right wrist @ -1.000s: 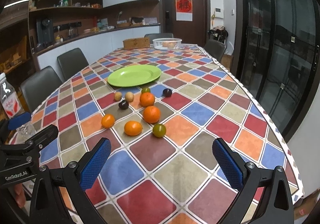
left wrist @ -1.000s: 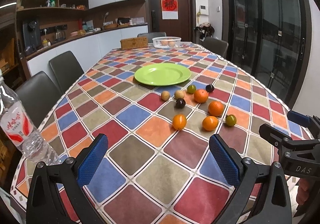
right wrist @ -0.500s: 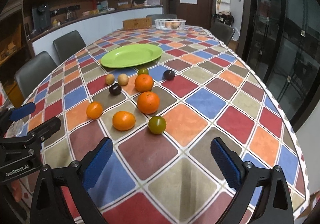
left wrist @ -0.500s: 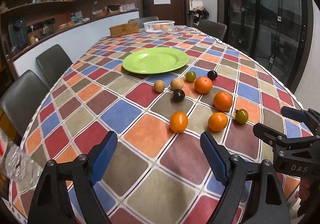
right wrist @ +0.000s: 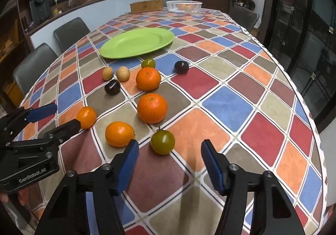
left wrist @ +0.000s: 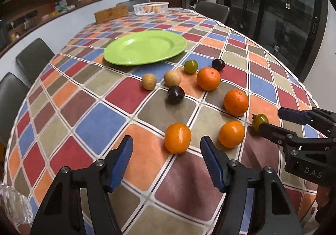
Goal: Organize fruits
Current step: 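Grasp a mandarin orange with the left tool while the right tool grasps a green tomato, then carry the orange with the left tool onto the green plate while the right tool places the tomato there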
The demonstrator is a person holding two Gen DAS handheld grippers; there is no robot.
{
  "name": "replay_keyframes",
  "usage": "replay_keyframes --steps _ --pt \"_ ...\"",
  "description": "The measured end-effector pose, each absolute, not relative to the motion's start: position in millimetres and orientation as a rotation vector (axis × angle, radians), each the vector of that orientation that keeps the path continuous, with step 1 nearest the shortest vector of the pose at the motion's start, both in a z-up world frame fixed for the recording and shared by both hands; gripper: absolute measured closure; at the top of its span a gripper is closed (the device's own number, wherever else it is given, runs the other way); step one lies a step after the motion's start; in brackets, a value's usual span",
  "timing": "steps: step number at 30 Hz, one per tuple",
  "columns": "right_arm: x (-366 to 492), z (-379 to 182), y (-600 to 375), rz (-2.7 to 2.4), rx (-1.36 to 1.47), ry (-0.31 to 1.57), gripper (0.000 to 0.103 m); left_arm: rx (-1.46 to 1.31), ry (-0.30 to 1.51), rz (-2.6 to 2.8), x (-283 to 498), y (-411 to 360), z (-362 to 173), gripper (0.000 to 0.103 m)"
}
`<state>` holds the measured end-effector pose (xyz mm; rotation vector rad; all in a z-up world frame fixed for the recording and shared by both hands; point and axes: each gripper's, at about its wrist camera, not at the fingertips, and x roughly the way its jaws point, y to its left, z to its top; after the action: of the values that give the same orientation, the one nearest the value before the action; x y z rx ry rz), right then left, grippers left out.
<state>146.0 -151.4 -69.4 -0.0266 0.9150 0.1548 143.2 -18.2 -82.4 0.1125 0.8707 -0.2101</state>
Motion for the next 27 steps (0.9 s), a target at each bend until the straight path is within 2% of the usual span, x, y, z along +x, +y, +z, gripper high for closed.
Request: replay_keyframes --steps 5,12,14,17,27 --pt "154.9 -74.2 -148.7 0.188 -0.024 0.952 0.056 0.122 0.902 -0.233 153.6 -22.5 -89.8 0.045" --pt "164.4 -82.4 -146.5 0.225 -0.014 0.998 0.070 0.103 0.953 -0.255 162.0 -23.2 -99.4 0.057" --pt "166.0 -84.3 -145.9 0.229 -0.013 1.006 0.073 0.095 0.964 -0.262 163.6 -23.2 -101.0 0.064" --pt "167.2 -84.9 -146.3 0.232 -0.004 1.009 0.075 0.093 0.967 -0.268 164.1 -24.4 -101.9 0.073" --pt "161.9 -74.9 -147.0 0.262 0.023 0.980 0.075 0.071 0.941 -0.284 156.2 -25.7 -89.6 0.074"
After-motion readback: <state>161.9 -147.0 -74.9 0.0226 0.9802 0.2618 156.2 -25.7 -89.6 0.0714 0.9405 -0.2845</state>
